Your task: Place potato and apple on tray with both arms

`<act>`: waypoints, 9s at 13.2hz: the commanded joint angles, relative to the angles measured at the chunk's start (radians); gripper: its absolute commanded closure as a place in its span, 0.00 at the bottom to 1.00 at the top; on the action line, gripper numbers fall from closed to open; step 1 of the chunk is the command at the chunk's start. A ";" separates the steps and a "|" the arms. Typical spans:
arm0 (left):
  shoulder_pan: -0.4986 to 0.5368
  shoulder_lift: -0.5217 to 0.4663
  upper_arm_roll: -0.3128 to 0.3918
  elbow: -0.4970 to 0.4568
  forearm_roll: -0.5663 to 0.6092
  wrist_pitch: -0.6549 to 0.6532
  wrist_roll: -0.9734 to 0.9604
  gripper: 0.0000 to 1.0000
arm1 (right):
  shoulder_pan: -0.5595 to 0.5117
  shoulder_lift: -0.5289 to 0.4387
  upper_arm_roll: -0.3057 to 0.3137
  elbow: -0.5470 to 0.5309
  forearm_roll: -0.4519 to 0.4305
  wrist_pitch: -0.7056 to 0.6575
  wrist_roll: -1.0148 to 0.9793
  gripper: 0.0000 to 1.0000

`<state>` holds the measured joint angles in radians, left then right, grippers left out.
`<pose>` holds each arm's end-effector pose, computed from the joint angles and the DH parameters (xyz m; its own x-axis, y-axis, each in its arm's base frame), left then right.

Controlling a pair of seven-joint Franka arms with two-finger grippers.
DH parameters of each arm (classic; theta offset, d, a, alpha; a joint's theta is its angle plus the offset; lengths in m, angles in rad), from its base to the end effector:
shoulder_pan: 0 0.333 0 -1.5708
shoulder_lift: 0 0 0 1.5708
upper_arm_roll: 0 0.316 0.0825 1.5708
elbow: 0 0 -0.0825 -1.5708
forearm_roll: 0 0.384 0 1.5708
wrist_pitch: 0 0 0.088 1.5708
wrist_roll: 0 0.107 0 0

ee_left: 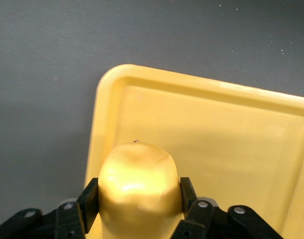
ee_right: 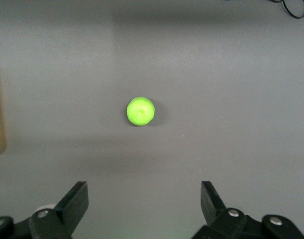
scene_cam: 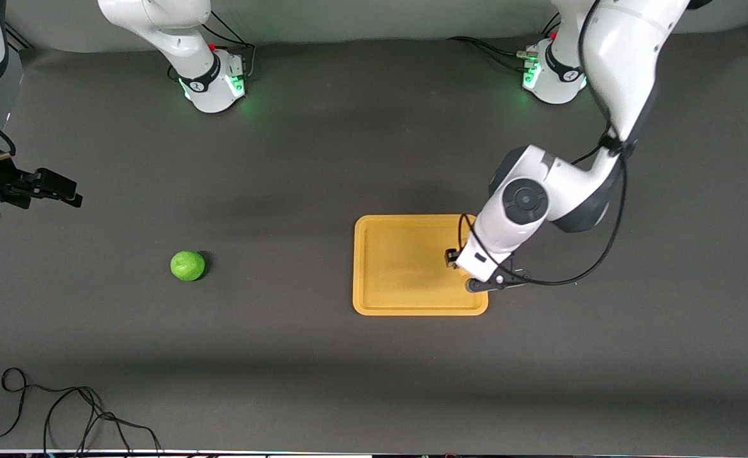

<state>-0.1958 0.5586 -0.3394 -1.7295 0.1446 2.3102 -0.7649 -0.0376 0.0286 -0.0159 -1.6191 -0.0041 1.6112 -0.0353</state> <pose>0.5919 -0.3207 0.2800 0.9824 0.1867 -0.0025 0.1862 -0.9785 0.0881 0.5639 -0.0305 0.5891 0.9992 -0.0180 -0.0366 -0.0179 -0.9998 0.0032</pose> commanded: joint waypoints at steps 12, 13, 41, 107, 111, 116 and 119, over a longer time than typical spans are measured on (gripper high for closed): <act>-0.051 0.133 0.025 0.042 0.147 0.129 -0.122 0.03 | -0.002 0.011 0.001 0.024 0.012 -0.002 -0.011 0.00; -0.050 0.130 0.025 0.042 0.147 0.126 -0.119 0.02 | -0.002 0.010 0.001 0.024 0.010 -0.002 -0.015 0.00; 0.515 -0.304 0.022 0.562 -0.026 -1.085 0.894 0.12 | 0.061 0.370 0.002 -0.562 0.038 1.012 0.018 0.00; 0.254 -0.378 0.346 0.567 -0.163 -1.080 0.874 0.02 | 0.773 0.871 0.001 0.726 -0.057 0.255 0.924 0.00; 0.254 -0.378 0.346 0.567 -0.163 -1.078 0.875 0.02 | 0.717 0.704 -0.009 0.678 -0.062 0.074 0.797 0.00; 0.254 -0.378 0.347 0.567 -0.158 -1.075 0.874 0.02 | 0.527 0.317 -0.015 0.273 -0.056 0.056 0.484 0.00; 0.253 -0.378 0.347 0.567 -0.148 -1.069 0.866 0.02 | 0.400 0.148 -0.015 0.113 -0.053 0.059 0.333 0.00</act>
<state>0.0684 0.1900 -0.0019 -1.1565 -0.0105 1.2356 0.1201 0.4242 0.3351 -0.0376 -1.3154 -0.0767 1.6421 0.3855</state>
